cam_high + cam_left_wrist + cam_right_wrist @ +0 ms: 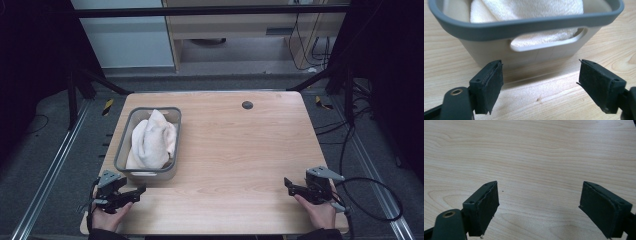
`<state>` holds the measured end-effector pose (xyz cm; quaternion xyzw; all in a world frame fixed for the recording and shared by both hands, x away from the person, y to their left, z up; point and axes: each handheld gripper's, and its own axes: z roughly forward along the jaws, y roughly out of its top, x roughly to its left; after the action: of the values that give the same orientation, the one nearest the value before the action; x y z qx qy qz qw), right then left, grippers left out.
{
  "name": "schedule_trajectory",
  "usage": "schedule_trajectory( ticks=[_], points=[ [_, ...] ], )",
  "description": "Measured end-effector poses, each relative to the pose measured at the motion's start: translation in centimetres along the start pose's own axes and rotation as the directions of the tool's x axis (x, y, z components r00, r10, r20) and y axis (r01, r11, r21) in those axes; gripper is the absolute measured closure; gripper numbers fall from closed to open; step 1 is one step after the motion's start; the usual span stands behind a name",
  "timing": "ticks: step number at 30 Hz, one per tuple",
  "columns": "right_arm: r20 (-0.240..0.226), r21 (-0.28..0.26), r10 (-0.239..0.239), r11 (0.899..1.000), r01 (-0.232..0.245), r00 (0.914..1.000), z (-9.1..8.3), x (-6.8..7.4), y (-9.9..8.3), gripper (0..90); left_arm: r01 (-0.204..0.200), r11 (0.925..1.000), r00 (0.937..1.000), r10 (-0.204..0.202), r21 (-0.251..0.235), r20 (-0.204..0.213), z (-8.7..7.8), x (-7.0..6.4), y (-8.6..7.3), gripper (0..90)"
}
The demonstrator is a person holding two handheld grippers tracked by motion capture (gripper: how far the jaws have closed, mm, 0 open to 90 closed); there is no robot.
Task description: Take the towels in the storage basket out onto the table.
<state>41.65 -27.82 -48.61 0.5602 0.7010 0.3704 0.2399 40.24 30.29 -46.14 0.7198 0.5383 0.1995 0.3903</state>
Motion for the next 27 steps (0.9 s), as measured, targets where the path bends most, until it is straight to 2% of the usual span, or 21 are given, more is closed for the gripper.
schedule_trajectory(
  ticks=[4,6,9,19,27],
  points=[
    [0.009,-0.001,-0.001,1.000,0.001,1.0000,0.0,-0.1,0.0,15.4,0.006,0.9998,1.0000,-0.006,-0.018,0.006,-0.5,-0.2,0.3,19.6],
    [0.006,0.000,0.000,1.000,0.000,1.0000,0.0,-0.1,0.0,15.3,0.007,0.9987,0.9999,-0.006,-0.051,0.012,-1.2,-0.4,0.8,20.9],
    [0.011,0.008,-0.011,1.000,0.010,0.9999,0.1,0.0,0.0,15.1,0.010,0.9970,0.9997,-0.009,-0.076,0.024,-1.7,-0.6,1.2,22.7],
    [0.015,0.026,-0.019,0.999,0.018,0.9997,0.4,0.1,0.0,15.1,0.004,0.9945,0.9995,-0.001,-0.105,0.031,-2.4,-1.1,2.4,24.8],
    [0.021,0.023,-0.009,1.000,0.009,0.9997,0.4,0.2,-0.1,15.7,0.002,0.9919,0.9986,0.005,-0.127,0.052,-3.2,-1.3,4.0,24.7]
  ],
)
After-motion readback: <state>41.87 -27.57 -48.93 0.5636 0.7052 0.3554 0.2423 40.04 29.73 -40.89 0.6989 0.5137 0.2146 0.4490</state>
